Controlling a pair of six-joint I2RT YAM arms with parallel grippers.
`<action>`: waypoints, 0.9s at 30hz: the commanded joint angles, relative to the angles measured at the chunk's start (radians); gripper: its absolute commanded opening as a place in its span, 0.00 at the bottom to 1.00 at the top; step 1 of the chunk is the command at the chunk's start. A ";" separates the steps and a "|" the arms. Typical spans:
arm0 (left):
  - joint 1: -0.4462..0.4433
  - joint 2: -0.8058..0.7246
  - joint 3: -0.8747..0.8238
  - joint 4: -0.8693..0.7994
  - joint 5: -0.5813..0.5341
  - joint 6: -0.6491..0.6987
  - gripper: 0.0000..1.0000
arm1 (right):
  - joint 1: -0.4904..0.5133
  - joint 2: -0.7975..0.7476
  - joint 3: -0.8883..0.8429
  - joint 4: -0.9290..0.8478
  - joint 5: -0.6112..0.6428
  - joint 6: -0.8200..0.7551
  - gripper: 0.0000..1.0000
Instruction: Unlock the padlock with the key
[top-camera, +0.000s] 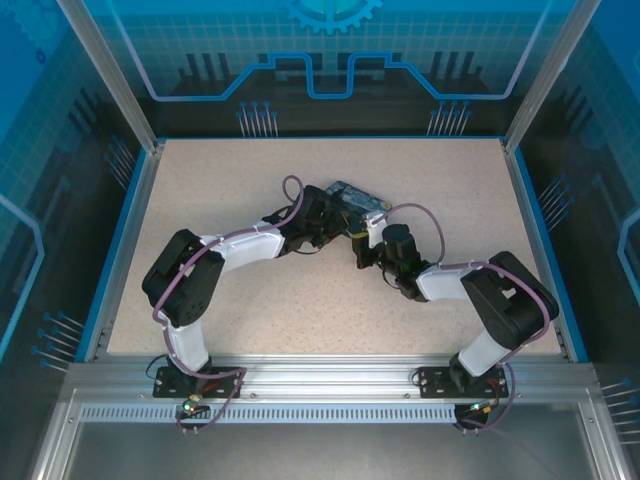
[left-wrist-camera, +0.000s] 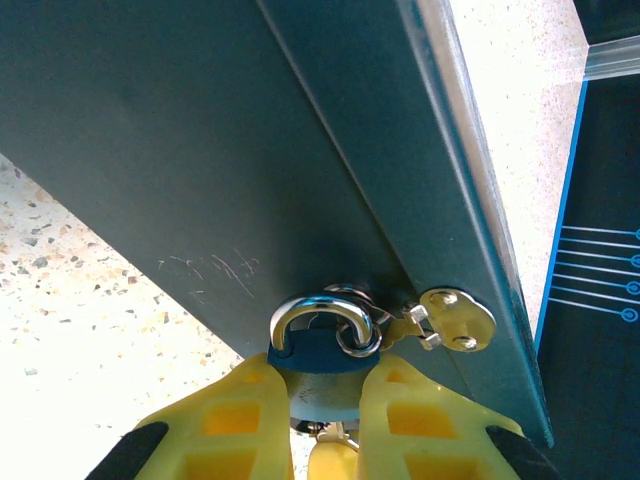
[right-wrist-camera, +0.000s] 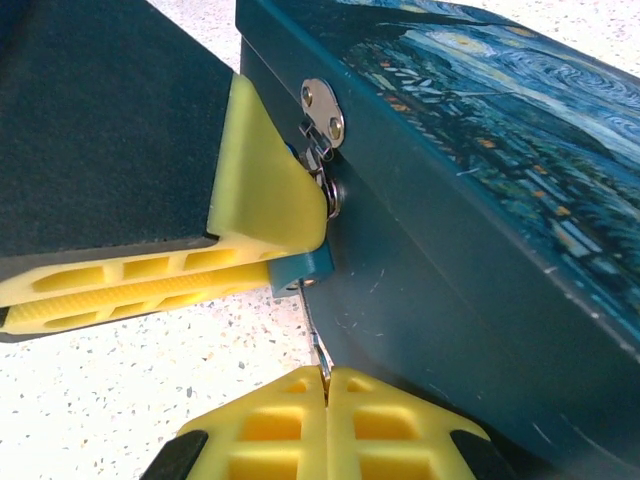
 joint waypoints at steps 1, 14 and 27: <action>-0.011 0.007 0.030 0.053 0.011 -0.024 0.14 | -0.007 0.017 0.029 0.055 -0.033 0.018 0.00; -0.010 0.003 0.027 0.057 0.020 -0.030 0.14 | -0.033 0.020 0.046 0.056 -0.074 0.013 0.00; -0.012 0.006 0.032 0.051 0.022 -0.028 0.14 | -0.056 0.019 0.041 0.135 -0.117 0.016 0.00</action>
